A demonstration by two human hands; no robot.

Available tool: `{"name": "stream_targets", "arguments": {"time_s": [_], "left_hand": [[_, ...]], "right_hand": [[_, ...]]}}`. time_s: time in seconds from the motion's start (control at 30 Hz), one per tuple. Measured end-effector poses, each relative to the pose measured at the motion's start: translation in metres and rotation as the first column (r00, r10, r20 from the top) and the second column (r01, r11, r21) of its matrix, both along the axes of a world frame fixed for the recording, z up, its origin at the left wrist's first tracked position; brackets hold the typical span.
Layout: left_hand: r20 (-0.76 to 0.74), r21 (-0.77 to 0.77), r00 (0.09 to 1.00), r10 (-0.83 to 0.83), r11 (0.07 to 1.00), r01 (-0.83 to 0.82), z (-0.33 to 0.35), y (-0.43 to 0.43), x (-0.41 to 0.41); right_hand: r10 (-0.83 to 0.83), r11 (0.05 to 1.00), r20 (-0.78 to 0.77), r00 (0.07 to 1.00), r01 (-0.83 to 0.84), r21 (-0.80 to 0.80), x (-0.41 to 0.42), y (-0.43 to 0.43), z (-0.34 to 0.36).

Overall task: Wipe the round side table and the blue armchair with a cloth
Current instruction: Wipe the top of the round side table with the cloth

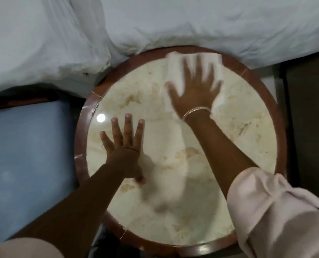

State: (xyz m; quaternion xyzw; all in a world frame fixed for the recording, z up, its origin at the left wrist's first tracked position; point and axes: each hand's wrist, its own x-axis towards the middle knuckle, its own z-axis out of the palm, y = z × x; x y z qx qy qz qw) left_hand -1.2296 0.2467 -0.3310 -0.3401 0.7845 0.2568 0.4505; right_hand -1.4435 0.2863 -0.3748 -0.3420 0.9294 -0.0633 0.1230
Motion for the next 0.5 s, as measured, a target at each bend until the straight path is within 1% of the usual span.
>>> {"name": "stream_targets", "arguments": {"time_s": [0.03,0.07,0.1,0.13,0.17,0.2,0.27,0.3,0.33,0.37,0.4,0.43,0.5], "left_hand": [[0.006,-0.005,1.000,-0.002,1.000,0.002,0.002,0.000,-0.001],[0.008,-0.009,1.000,-0.008,1.000,0.008,0.002,0.001,-0.001],[0.004,-0.017,1.000,-0.013,1.000,0.013,0.002,0.001,0.000],[-0.003,-0.028,1.000,-0.014,1.000,0.014,0.000,0.002,0.001],[-0.016,-0.040,1.000,-0.012,0.999,0.012,-0.002,0.003,0.002],[-0.032,-0.053,0.999,-0.010,0.999,0.009,-0.004,0.003,0.003],[-0.051,-0.055,0.999,-0.003,0.998,0.000,-0.005,0.003,0.003],[-0.055,-0.057,0.998,0.000,0.998,-0.003,-0.006,0.002,0.003],[-0.062,-0.058,0.998,-0.005,0.998,0.001,-0.008,0.002,0.004],[-0.073,-0.058,0.997,-0.018,0.998,0.013,-0.009,0.002,0.007],[-0.089,-0.060,0.996,-0.029,0.998,0.023,-0.009,0.001,0.009],[-0.101,-0.058,0.995,-0.028,0.998,0.022,-0.009,0.000,0.011],[-0.117,-0.046,0.993,-0.020,0.999,0.015,-0.007,0.000,0.012]], "right_hand": [[0.171,0.985,-0.003,0.985,-0.171,0.016,0.021,0.007,0.002],[0.248,0.968,-0.002,0.969,-0.247,0.040,0.040,0.027,0.004],[0.227,0.972,-0.003,0.974,-0.227,0.056,0.055,0.055,0.007],[0.145,0.986,0.005,0.989,-0.145,0.076,0.061,0.086,0.011],[0.016,0.996,-0.002,1.000,-0.015,0.084,0.058,0.109,0.014],[-0.135,0.988,0.002,0.991,0.134,0.080,0.046,0.117,0.017],[-0.412,0.910,0.001,0.911,0.412,0.052,0.013,0.093,0.014],[-0.465,0.885,-0.014,0.885,0.466,0.017,-0.002,0.065,0.011],[-0.427,0.904,-0.013,0.904,0.427,0.000,-0.011,0.035,0.009],[-0.294,0.956,-0.017,0.956,0.294,0.003,-0.012,0.008,0.007],[-0.100,0.995,-0.022,0.995,0.100,0.006,-0.003,-0.011,0.005],[0.082,0.997,-0.028,0.996,-0.082,0.006,0.014,-0.019,0.004],[0.308,0.951,-0.048,0.950,-0.306,0.043,0.048,0.011,0.007]]}}
